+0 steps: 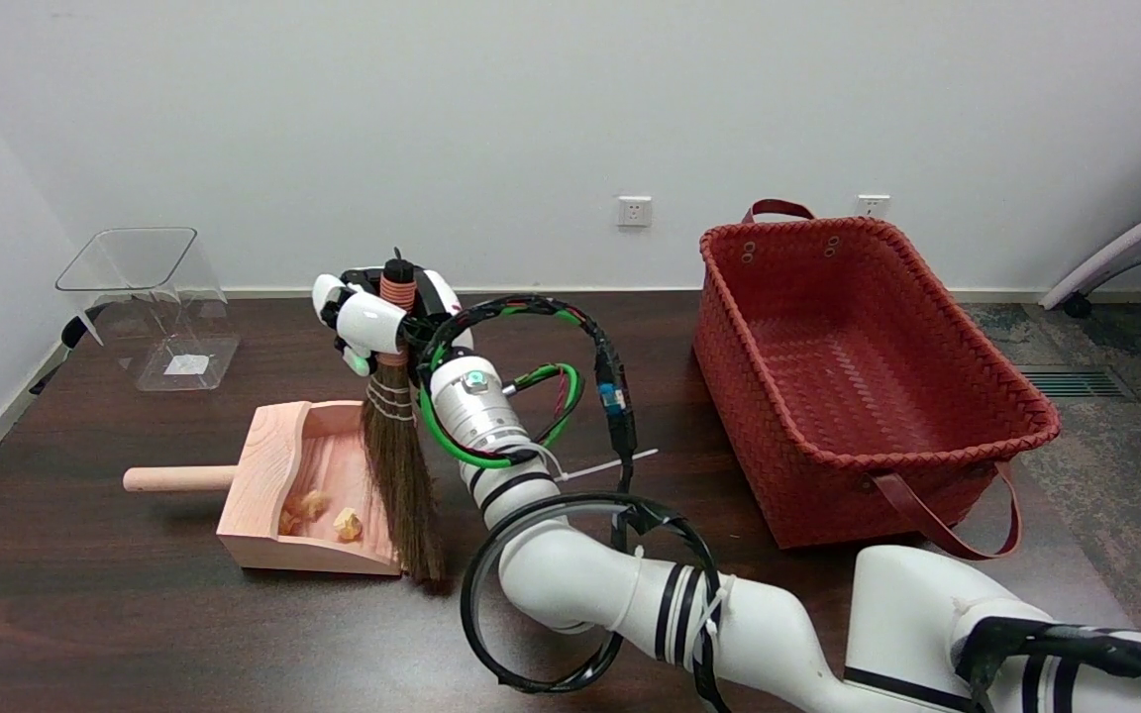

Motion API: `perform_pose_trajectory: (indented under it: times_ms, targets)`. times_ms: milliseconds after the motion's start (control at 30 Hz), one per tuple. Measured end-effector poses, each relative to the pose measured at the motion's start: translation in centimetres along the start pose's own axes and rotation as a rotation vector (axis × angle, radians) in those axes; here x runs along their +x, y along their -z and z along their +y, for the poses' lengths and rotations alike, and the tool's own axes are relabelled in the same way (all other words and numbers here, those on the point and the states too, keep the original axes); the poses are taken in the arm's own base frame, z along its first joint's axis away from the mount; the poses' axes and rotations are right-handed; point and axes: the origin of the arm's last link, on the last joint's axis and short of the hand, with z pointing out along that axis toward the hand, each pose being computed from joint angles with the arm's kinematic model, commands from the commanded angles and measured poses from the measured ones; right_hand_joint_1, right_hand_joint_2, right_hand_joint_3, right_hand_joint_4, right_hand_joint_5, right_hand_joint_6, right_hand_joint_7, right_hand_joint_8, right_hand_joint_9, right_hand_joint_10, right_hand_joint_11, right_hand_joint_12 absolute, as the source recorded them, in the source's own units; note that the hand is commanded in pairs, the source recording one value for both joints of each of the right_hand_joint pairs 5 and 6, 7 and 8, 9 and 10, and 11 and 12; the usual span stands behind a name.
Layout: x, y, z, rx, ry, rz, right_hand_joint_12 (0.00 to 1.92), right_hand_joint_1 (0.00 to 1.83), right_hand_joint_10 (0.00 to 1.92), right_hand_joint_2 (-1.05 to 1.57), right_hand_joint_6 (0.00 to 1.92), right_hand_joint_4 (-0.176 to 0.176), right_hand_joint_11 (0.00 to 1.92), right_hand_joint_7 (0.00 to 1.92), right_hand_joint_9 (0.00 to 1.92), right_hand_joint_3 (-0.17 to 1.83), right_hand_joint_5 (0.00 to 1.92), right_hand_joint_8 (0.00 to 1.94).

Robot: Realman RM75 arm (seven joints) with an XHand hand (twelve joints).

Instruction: Sweep the paper balls into the dustpan.

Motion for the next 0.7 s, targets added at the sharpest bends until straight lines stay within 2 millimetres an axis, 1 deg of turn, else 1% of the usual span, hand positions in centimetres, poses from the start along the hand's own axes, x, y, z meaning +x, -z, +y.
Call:
perform_pose_trajectory:
  times_ms: [133, 200, 467, 700]
  targets:
    - [-0.3, 0.1, 0.0, -0.001, -0.017, -0.006, 1.92, 1.16, 1.92, 0.71, 1.92, 0.000, 1.92, 1.92, 1.92, 1.11, 1.92, 1.92]
    - [-0.4, 0.1, -0.1, -0.001, -0.023, -0.009, 1.92, 1.17, 1.92, 0.64, 1.92, 0.000, 1.92, 1.92, 1.92, 1.19, 1.92, 1.92]
    - [-0.8, 0.1, -0.5, 0.024, -0.006, -0.032, 1.92, 1.17, 1.92, 0.53, 1.92, 0.000, 1.92, 1.92, 1.92, 1.36, 1.92, 1.92]
    - [-1.0, 0.0, -1.5, 0.082, 0.081, -0.050, 1.92, 1.18, 1.92, 0.51, 1.92, 0.000, 1.92, 1.92, 1.92, 1.39, 1.92, 1.92]
